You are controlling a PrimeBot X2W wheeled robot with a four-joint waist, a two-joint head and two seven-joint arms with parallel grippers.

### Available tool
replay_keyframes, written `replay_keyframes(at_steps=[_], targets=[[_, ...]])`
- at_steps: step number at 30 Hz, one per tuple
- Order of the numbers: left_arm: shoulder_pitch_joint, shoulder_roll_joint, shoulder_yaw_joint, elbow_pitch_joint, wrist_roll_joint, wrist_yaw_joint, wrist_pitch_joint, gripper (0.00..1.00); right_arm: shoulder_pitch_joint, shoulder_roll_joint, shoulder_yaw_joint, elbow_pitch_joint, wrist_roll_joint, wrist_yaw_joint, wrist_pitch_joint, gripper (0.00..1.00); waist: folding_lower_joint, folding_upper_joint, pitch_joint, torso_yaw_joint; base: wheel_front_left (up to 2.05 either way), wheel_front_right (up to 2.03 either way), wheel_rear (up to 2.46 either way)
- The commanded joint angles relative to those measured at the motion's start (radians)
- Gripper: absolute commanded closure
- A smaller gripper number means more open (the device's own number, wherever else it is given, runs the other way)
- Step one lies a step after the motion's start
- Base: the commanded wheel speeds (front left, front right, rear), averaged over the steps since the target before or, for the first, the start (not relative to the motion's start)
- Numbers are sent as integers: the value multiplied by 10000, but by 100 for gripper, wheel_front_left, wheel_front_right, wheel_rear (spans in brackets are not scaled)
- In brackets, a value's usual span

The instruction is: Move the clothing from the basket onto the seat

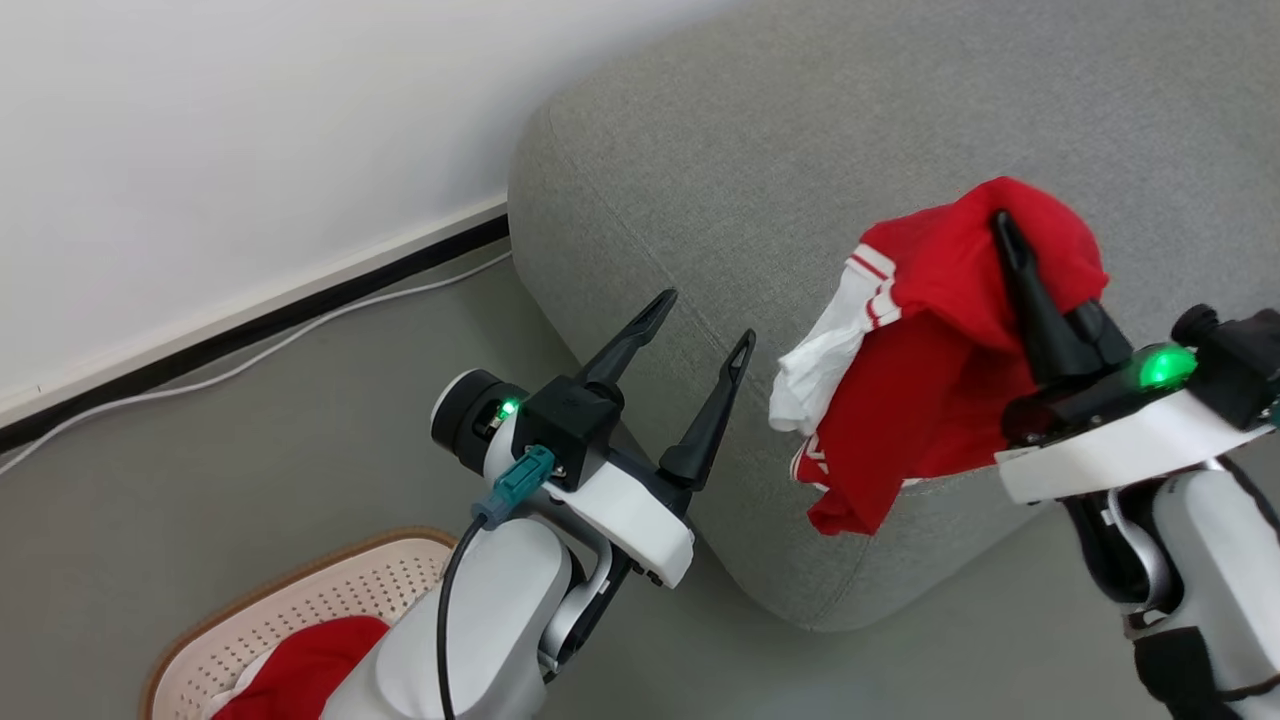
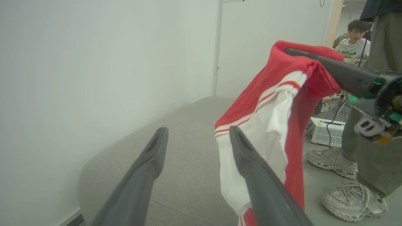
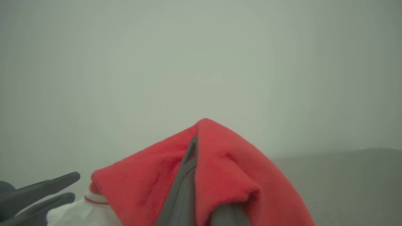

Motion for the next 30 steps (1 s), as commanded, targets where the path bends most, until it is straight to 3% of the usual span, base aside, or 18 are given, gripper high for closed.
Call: replay_keyframes(at_steps=[1,9,18,30], targets=[[-603,53,234,-316,127,129,-49,0,-331,-220,-134,-292,15,42,-61,100,0,0,406,-40,0,0,0],[-1390,53,-572,-189,615,291,-49,0,-1853,-1234,-1388,160,27,42,-61,100,0,0,1992,317,0,0,0],[-2545,53,-1645,25,606,681,-49,0,-3472,-2459,-2099,935,-163,42,-61,100,0,0,3626,924,0,0,0],[-3524,53,-2834,204,285,1292,-49,0,-5466,-3496,-3218,2656,-727,42,-61,100,0,0,5383,1580,0,0,0]])
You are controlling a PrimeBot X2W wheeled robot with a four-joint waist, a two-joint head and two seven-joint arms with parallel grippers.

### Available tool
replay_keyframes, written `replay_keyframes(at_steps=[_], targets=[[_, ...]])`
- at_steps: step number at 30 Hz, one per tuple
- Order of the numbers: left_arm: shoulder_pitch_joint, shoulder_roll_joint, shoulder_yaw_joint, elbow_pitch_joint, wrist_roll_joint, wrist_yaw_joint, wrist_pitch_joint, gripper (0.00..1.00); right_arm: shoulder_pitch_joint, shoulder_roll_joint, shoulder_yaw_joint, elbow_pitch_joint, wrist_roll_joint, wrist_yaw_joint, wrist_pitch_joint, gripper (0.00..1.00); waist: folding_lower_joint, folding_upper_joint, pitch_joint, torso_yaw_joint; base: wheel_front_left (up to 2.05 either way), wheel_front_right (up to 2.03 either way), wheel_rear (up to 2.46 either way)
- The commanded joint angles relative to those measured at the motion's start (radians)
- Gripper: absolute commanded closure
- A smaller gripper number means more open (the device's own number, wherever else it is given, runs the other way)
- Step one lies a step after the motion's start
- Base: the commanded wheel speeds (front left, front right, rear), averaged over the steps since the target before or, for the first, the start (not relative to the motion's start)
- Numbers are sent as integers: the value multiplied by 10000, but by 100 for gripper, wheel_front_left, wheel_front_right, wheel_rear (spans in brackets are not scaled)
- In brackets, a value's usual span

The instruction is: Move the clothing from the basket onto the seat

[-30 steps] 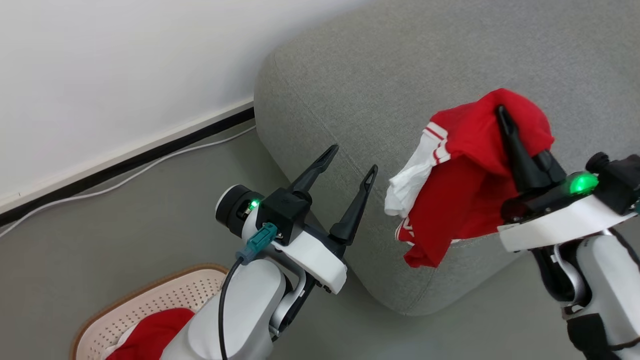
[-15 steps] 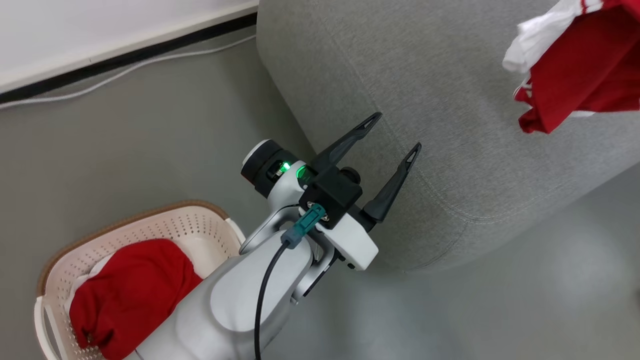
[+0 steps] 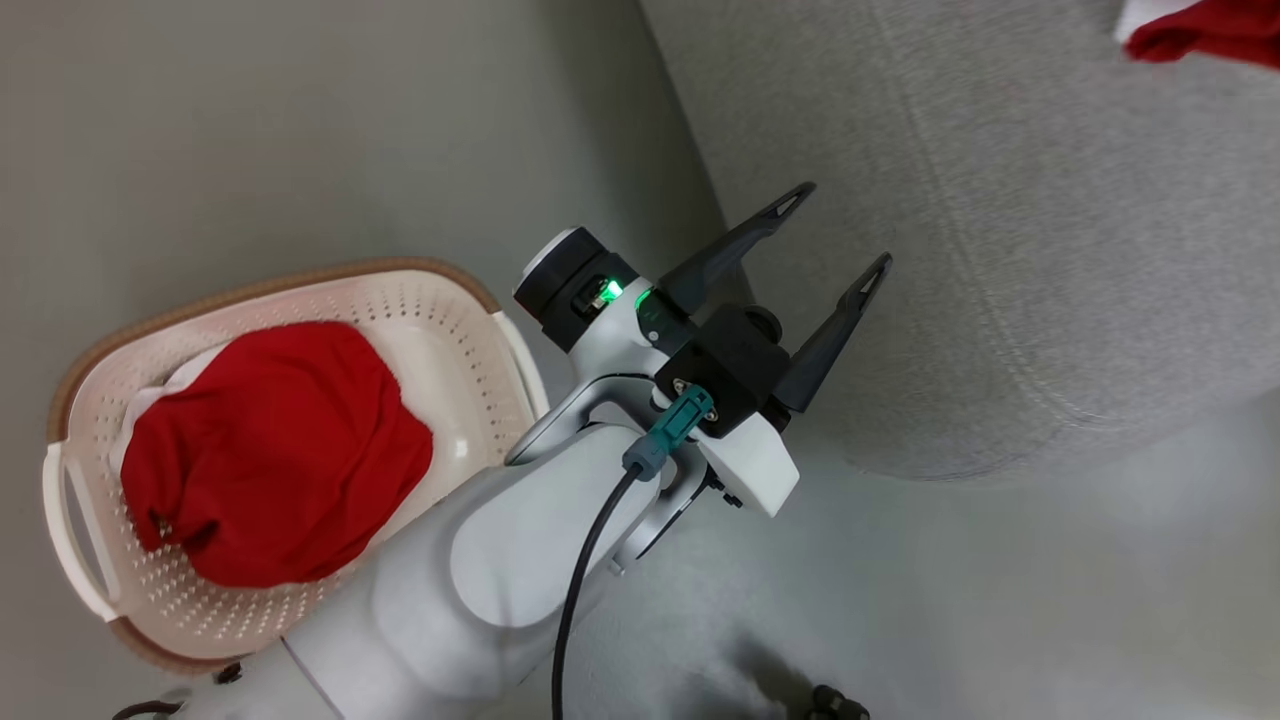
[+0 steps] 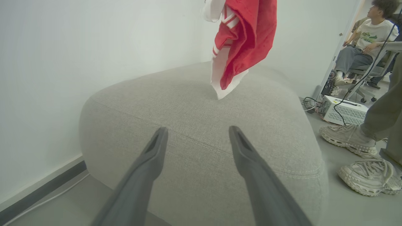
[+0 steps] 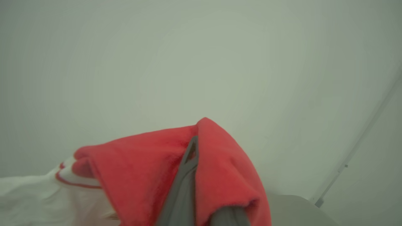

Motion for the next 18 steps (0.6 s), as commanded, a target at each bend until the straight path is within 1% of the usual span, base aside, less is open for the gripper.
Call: replay_keyframes(at_steps=[1,8,12,16,18], targets=[[-372,-78,86,-270,-56,174,-47,0,-205,-565,-180,179,-164,29,-59,100,0,0,443,396,0,0,0],[-688,-78,-336,-547,-79,416,-47,0,-1099,-1164,-896,1677,-639,29,-59,100,0,0,973,972,0,0,0],[-806,-78,-565,-733,-143,576,-47,0,-1536,-1404,-1758,2581,-774,29,-59,100,0,0,1206,1309,0,0,0],[-838,-78,-752,-830,-226,735,-47,0,-1811,-1505,-2611,3387,-776,29,-59,100,0,0,1378,1581,0,0,0],[-859,-78,-815,-858,-253,806,-47,0,-1828,-1518,-2861,3656,-830,29,-59,100,0,0,1476,1682,0,0,0]])
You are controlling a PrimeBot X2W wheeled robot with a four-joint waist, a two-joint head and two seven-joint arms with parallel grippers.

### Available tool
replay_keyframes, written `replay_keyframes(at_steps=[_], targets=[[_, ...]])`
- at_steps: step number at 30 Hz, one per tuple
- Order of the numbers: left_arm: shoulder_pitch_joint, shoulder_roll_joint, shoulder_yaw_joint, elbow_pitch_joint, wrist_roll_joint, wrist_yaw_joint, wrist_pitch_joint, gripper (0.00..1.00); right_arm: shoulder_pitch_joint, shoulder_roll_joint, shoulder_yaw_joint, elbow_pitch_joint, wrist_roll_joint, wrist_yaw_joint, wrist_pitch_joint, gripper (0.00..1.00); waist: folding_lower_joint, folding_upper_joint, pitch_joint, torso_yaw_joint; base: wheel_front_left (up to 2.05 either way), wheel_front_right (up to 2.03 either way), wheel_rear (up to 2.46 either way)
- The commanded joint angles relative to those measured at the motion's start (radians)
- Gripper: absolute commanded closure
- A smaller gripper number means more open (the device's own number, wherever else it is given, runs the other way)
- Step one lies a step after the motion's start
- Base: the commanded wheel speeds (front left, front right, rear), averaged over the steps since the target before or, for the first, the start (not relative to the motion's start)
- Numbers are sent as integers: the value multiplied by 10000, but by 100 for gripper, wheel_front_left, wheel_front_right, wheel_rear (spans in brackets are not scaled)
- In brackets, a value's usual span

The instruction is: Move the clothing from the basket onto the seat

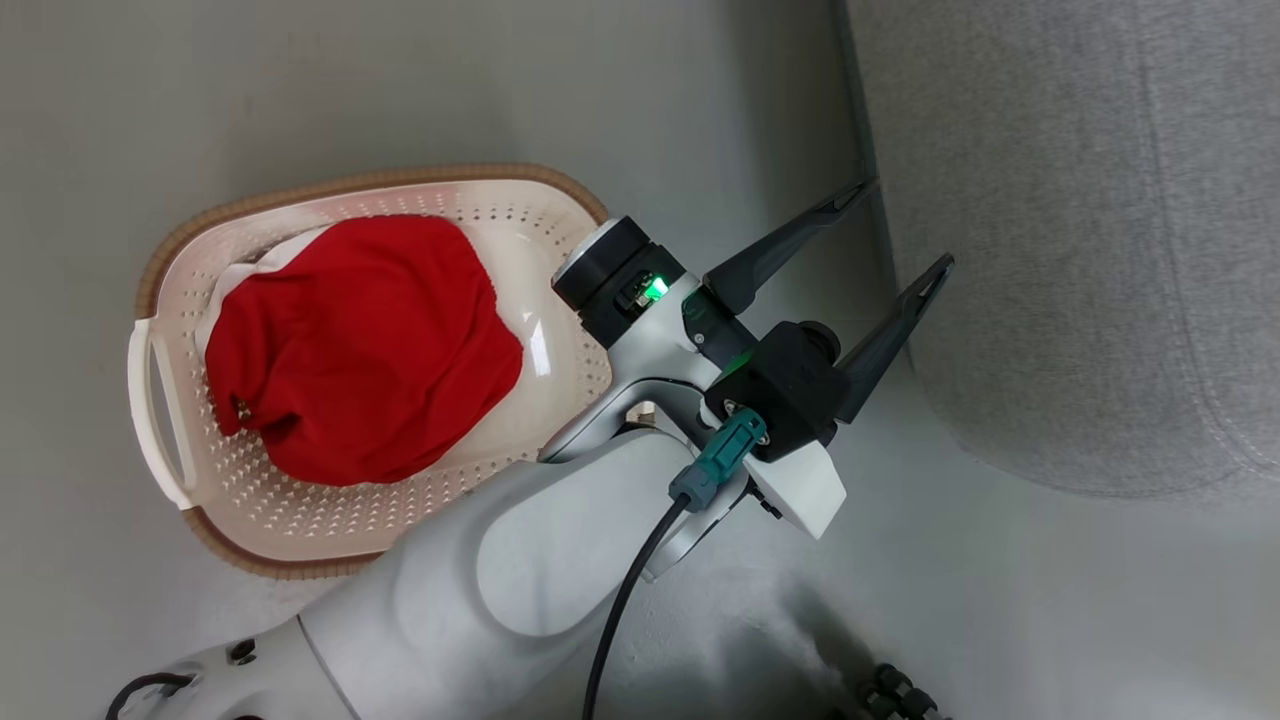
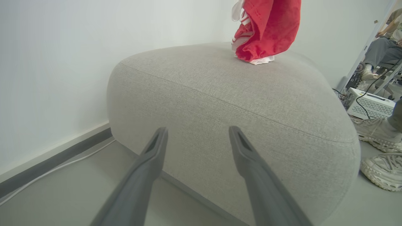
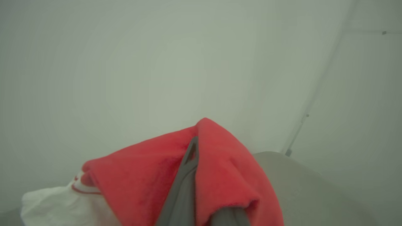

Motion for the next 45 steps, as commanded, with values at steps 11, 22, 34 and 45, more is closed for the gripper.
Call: replay_keyframes(at_steps=[11,22,34,45], targets=[[-232,-87,50,-332,-260,342,-47,0,697,141,511,1580,1206,27,-59,100,0,0,191,406,0,0,0],[159,-87,397,-408,-402,366,-47,0,2504,527,2966,1630,3188,27,-59,0,0,0,-608,598,0,0,0],[1494,-87,1606,-560,-241,334,-47,0,4280,679,4974,-175,3933,27,-59,0,0,0,-2136,1053,0,0,0],[3276,-87,3051,-578,41,-143,-47,0,5293,1232,6562,121,4062,27,-59,0,0,0,-3692,1918,0,0,0]])
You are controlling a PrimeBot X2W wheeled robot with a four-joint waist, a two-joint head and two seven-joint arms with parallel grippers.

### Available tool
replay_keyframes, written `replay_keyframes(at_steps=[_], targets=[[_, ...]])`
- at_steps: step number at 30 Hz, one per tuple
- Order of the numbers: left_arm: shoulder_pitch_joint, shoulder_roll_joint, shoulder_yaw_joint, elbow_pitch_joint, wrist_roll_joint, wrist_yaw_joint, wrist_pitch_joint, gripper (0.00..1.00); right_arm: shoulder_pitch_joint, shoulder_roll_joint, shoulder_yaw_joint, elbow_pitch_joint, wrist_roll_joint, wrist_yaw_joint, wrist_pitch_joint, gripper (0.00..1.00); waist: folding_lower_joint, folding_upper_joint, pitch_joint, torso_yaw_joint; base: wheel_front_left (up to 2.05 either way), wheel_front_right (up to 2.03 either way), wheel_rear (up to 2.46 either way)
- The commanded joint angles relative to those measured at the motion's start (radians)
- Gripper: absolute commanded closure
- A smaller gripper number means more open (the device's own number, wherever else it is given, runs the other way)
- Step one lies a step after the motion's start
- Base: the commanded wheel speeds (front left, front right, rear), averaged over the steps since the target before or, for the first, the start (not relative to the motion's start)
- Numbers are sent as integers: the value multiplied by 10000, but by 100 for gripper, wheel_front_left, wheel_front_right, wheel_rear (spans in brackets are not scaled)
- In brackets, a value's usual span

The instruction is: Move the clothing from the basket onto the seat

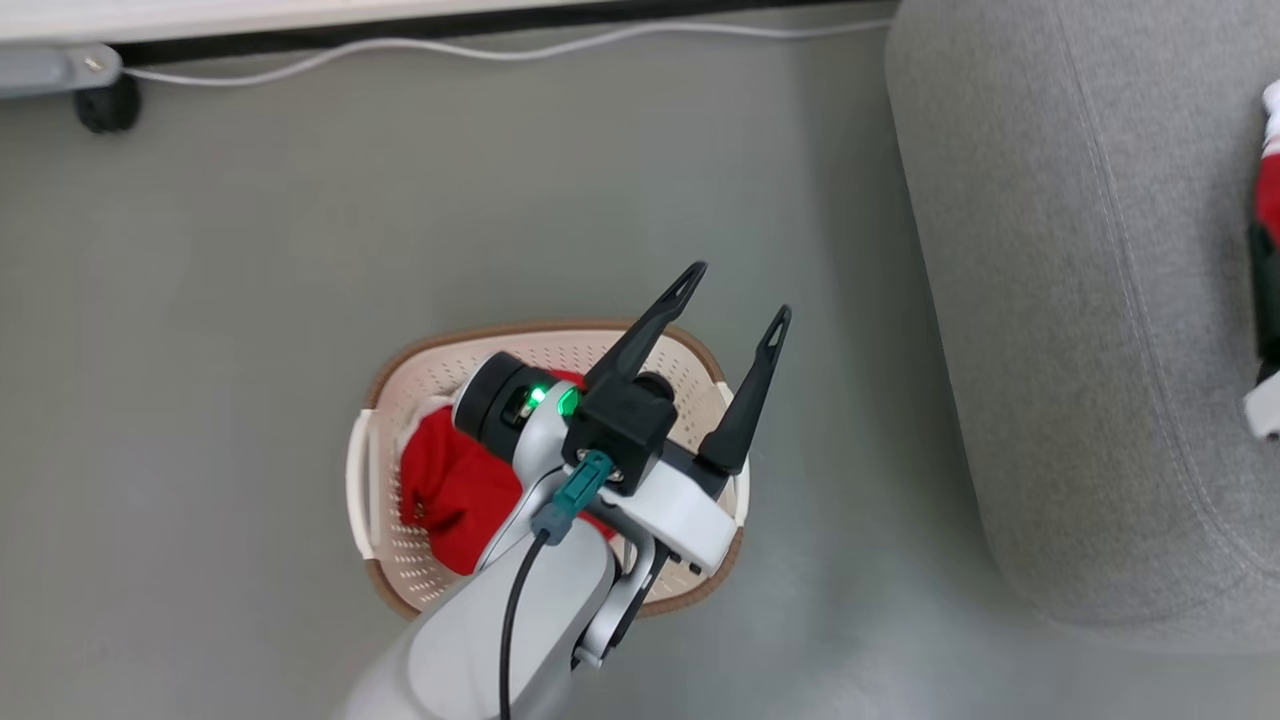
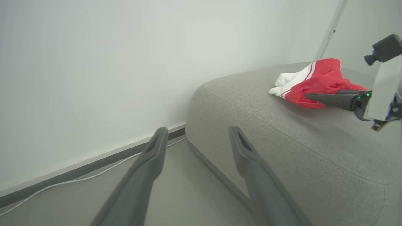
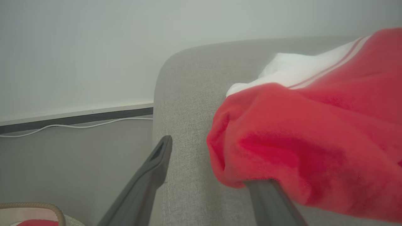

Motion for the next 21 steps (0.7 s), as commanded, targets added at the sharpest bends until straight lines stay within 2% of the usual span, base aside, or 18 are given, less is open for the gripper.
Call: replay_keyframes(at_steps=[1,5,15,21], targets=[[240,3,407,-259,167,-108,-47,0,469,-192,282,141,154,27,-61,0,0,-1,-461,356,0,0,0],[683,3,745,-312,224,-248,-47,0,634,5,806,785,300,27,-20,0,0,-1,-873,545,0,0,0],[2154,3,1972,-523,465,-845,-47,0,1426,981,2238,2097,1075,27,1498,0,0,-1,-2277,1136,0,0,0],[3072,3,2938,-652,751,-1227,-47,0,1482,1447,2584,1922,1188,27,529,0,0,-1,-2999,1470,0,0,0]])
